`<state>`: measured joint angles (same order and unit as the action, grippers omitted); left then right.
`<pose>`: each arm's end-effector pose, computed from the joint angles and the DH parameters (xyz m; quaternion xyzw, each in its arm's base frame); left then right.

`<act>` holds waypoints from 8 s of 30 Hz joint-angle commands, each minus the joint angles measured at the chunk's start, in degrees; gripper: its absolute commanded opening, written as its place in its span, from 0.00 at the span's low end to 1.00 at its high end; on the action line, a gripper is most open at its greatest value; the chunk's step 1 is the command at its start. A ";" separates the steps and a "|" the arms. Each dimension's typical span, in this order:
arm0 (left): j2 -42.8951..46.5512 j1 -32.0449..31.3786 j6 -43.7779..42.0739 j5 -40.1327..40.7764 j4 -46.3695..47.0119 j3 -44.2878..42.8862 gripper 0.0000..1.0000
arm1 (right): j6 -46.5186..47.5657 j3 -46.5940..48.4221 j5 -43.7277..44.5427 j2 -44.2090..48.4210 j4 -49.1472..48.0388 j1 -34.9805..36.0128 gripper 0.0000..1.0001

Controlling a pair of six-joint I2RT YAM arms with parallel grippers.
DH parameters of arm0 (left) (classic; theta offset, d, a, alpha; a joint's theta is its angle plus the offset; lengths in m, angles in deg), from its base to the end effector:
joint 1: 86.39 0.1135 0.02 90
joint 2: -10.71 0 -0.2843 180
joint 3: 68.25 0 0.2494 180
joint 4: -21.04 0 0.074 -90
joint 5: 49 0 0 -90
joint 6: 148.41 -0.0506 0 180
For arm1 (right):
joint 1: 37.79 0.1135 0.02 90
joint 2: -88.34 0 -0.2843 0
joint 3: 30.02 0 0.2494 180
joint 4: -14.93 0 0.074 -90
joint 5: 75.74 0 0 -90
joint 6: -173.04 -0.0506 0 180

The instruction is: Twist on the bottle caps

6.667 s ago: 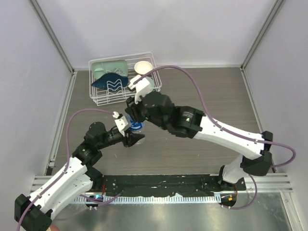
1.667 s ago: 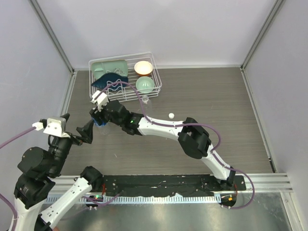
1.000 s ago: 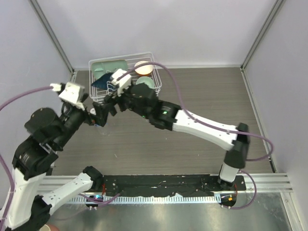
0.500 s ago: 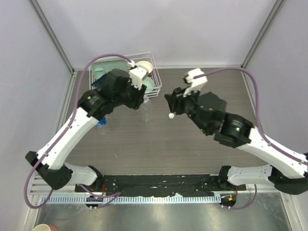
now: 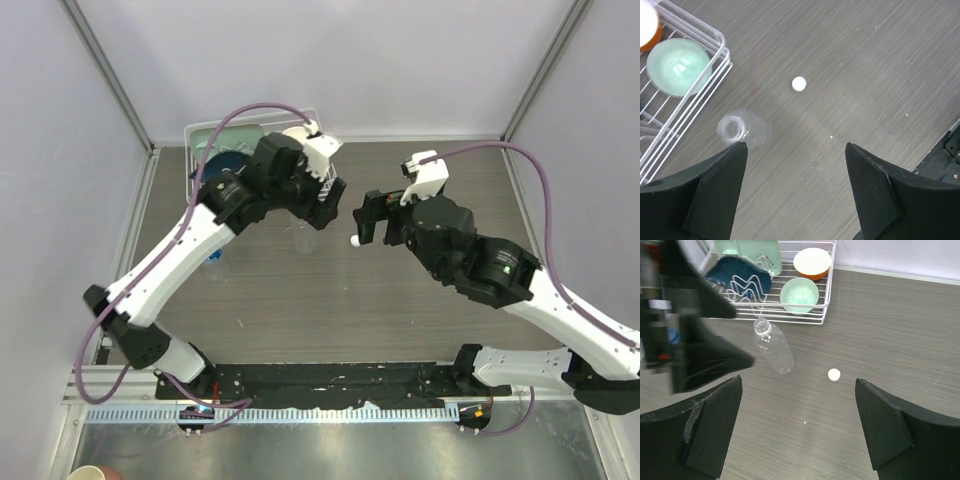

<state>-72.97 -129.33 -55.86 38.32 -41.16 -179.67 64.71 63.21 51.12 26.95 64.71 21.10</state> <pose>0.2269 -0.2144 0.4417 0.3156 0.8264 -0.1992 0.4216 0.1317 0.1595 0.4594 -0.0915 0.7841 0.1484 0.5956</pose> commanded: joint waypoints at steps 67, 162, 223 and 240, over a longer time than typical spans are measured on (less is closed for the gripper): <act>-52.29 -2.50 -5.54 5.49 13.46 -15.54 0.36 | 2.07 -3.02 -0.82 16.03 2.81 -0.09 0.85; 35.95 -5.05 -34.19 -2.06 66.55 50.12 0.00 | -73.34 -31.50 -46.27 -11.39 -89.12 -12.93 0.71; 29.39 8.11 -2.91 -9.00 40.38 43.90 1.00 | -31.17 -16.03 -29.93 6.27 -31.22 -12.93 0.08; 8.63 12.70 7.83 -9.54 52.75 40.45 1.00 | -16.22 -13.30 -23.76 14.36 -22.94 -12.93 0.14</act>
<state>-62.54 -116.63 -48.78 28.53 5.70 -136.52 44.34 49.11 26.14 41.05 41.39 8.47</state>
